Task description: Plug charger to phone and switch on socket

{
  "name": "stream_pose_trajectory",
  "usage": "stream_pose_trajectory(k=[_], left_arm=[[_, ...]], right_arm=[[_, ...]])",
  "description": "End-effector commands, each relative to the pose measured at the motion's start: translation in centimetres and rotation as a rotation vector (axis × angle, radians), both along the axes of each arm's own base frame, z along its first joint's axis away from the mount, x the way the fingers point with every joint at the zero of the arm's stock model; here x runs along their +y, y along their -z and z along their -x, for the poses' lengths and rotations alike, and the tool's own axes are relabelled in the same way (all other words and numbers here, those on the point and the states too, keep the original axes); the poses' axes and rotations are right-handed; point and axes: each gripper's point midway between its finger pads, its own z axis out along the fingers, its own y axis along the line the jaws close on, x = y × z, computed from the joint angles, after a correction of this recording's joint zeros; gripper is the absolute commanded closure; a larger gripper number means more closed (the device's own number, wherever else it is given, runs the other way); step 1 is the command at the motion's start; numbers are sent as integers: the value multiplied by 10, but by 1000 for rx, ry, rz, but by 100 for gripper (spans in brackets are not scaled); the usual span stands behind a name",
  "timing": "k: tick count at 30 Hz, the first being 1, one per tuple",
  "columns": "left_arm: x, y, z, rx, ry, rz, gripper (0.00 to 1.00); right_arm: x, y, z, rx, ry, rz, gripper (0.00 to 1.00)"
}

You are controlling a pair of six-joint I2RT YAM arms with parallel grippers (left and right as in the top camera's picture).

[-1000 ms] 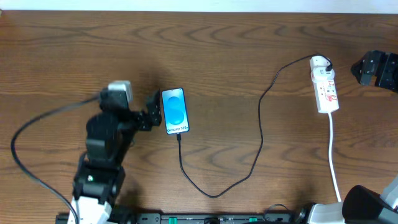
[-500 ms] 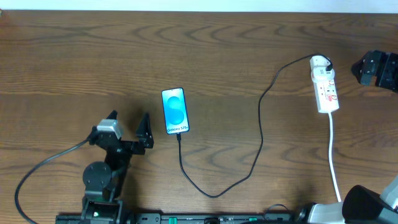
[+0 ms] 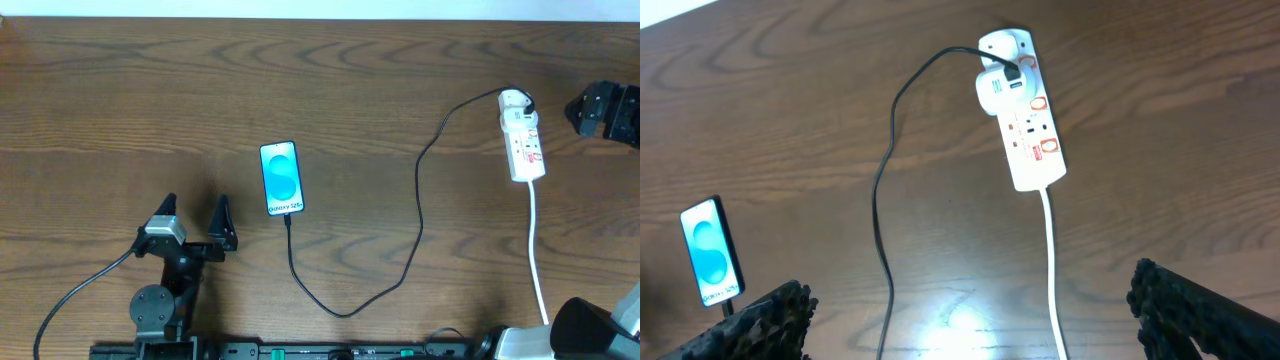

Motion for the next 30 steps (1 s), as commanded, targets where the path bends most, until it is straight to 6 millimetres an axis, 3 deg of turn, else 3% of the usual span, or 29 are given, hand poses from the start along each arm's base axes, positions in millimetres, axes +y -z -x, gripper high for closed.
stream_pose_trajectory(k=[1, 6, 11, 23, 27, 30], left_arm=[[2, 3, 3, 3, -6, -20, 6], [3, 10, 2, 27, -13, -75, 6], [3, 42, 5, 143, -1, -195, 6], [0, 41, 5, 132, 18, -259, 6], [-15, 39, 7, 97, 111, -351, 6], [-15, 39, 7, 98, 113, -347, 6]], right_arm=[[1, -8, 2, -24, 5, 3, 1], [1, -8, 2, -24, 5, 3, 1], [1, -8, 2, -24, 5, 3, 1], [1, -8, 2, -24, 5, 3, 1], [1, -8, 2, -24, 5, 3, 1], [1, -8, 2, -24, 5, 3, 1]])
